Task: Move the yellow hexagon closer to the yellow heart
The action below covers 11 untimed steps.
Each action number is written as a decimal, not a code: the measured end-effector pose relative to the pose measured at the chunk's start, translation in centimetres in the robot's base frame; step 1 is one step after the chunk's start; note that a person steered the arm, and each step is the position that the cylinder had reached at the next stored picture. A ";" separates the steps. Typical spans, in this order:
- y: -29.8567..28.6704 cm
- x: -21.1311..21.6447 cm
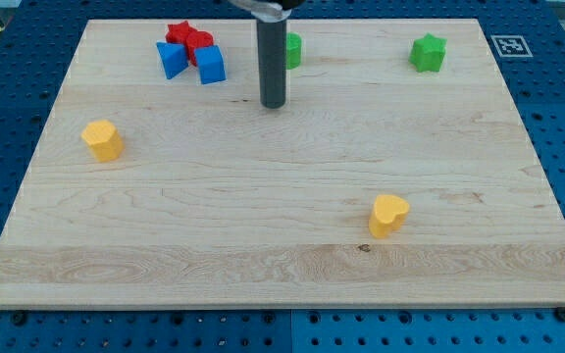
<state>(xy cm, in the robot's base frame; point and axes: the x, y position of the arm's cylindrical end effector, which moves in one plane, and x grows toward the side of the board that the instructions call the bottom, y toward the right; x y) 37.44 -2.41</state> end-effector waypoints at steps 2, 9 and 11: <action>-3.9 0.5; -22.3 2.7; -20.4 4.9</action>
<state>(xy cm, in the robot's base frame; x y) 42.31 -22.78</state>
